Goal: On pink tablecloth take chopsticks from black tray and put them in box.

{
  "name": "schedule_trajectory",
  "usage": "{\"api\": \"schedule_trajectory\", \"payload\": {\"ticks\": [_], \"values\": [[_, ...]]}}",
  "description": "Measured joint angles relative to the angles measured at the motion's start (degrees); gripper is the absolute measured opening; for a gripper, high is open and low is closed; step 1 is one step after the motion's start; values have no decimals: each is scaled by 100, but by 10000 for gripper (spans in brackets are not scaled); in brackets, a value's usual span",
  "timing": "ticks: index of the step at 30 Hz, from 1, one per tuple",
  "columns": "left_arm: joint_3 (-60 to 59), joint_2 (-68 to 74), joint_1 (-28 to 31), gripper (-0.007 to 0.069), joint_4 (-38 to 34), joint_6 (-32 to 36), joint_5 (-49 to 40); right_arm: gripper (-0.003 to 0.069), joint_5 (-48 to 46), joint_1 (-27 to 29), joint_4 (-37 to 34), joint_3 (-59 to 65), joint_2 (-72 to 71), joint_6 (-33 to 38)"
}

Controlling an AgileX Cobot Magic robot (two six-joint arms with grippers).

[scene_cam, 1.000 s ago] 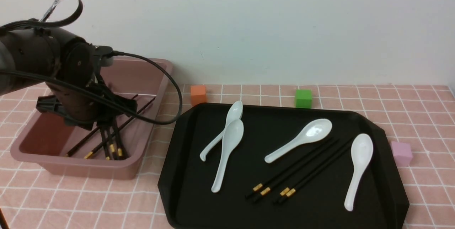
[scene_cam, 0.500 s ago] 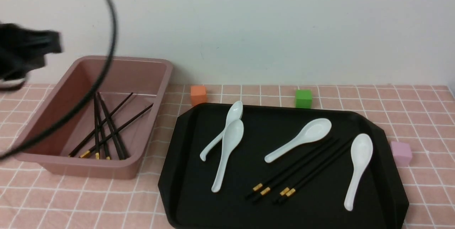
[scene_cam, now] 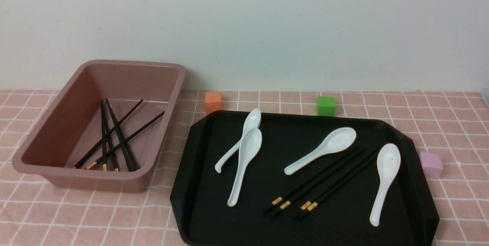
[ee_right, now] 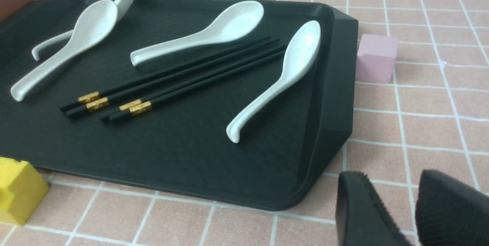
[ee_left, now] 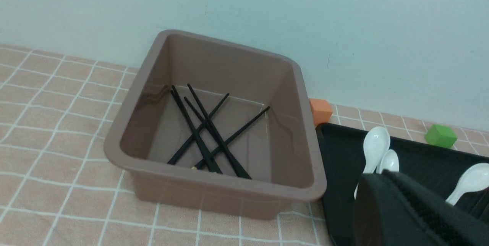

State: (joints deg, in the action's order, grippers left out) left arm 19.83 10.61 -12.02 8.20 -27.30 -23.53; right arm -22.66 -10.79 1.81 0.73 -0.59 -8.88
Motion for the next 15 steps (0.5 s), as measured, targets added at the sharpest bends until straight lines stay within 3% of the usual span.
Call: {"api": "schedule_trajectory", "payload": {"ticks": [15], "values": [[-171,-125,0,-13,177,0,-443,240,0,0,0,0,0,0]]}}
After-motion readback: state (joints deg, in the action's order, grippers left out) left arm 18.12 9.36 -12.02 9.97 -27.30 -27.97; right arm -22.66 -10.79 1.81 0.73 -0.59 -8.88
